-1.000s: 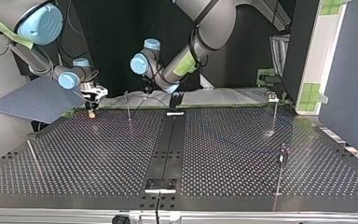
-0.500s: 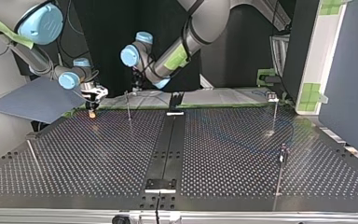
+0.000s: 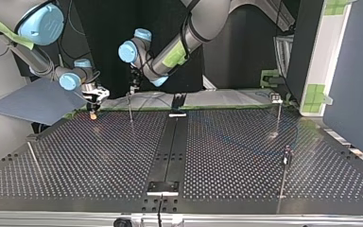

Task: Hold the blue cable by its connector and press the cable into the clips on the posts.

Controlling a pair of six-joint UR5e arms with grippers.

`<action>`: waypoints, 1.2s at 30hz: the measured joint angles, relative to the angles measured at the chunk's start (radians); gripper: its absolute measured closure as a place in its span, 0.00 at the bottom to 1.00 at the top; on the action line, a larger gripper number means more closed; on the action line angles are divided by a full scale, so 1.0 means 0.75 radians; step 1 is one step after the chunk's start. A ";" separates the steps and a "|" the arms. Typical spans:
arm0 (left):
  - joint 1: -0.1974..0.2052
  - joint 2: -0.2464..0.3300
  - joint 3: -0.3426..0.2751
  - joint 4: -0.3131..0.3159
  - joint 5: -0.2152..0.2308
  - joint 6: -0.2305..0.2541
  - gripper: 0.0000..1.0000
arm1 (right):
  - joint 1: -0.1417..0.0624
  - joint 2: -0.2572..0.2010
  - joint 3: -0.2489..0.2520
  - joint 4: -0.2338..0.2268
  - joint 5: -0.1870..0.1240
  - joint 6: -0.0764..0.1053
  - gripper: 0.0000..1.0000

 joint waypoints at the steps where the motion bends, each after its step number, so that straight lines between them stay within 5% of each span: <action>1: 0.000 -0.006 0.005 0.001 -0.004 0.000 0.00 | 0.000 0.000 0.000 0.000 0.000 0.000 1.00; 36: -0.033 -0.057 0.063 0.006 -0.044 -0.037 0.00 | 0.013 0.001 -0.006 0.000 -0.031 0.000 1.00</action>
